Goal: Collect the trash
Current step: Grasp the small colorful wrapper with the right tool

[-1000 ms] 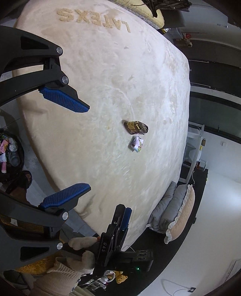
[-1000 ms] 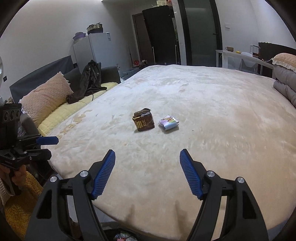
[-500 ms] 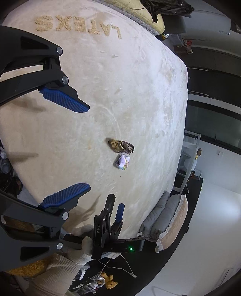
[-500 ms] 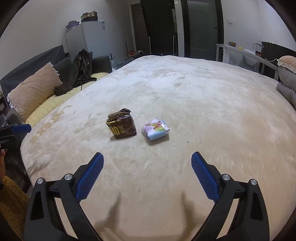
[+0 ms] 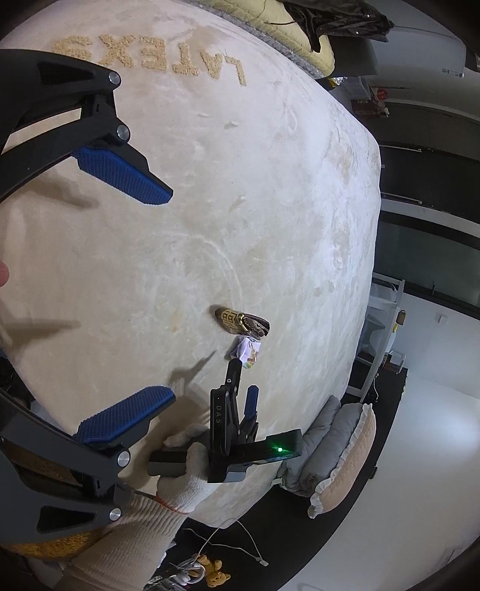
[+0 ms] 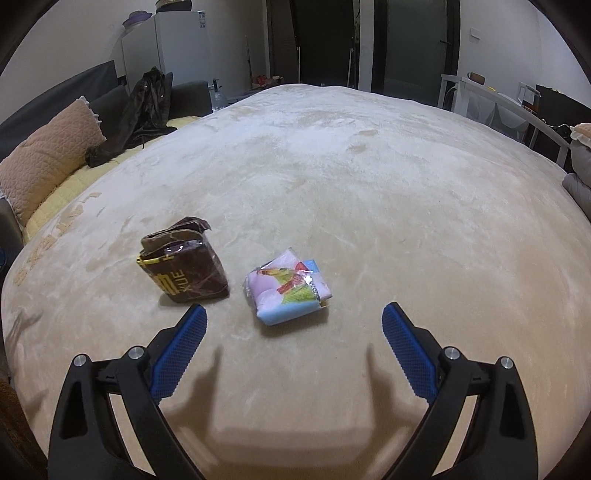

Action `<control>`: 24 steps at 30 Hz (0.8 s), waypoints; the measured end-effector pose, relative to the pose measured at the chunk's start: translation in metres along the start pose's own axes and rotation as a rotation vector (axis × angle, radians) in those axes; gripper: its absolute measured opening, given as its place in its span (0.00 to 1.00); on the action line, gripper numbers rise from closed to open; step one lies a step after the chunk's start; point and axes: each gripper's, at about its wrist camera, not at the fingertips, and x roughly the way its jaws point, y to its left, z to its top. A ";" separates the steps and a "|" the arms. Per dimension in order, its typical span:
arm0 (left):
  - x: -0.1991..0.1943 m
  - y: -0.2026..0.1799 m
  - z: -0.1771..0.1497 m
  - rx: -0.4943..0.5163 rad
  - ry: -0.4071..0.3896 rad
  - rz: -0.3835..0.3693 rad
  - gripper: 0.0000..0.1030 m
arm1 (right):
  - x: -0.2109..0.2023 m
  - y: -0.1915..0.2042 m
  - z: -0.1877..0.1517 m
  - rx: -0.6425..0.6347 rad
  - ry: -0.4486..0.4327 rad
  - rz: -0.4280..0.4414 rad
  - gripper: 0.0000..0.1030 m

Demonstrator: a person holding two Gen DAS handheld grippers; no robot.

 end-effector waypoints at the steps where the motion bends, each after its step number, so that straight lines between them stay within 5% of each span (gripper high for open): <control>1: 0.000 0.001 0.000 0.001 -0.002 0.005 0.94 | 0.004 -0.001 0.001 0.005 0.005 0.003 0.92; 5: 0.001 0.004 -0.001 -0.006 -0.001 0.027 0.94 | 0.015 -0.002 0.007 0.013 0.020 0.024 0.89; 9: 0.006 0.007 -0.001 -0.017 0.011 0.038 0.94 | 0.026 0.001 0.010 0.003 0.059 0.029 0.62; 12: 0.011 0.006 -0.001 -0.009 0.015 0.043 0.94 | 0.028 0.003 0.008 0.003 0.070 0.016 0.53; 24: 0.038 0.004 0.007 -0.028 0.027 0.040 0.94 | -0.016 -0.007 0.000 0.057 -0.010 0.076 0.51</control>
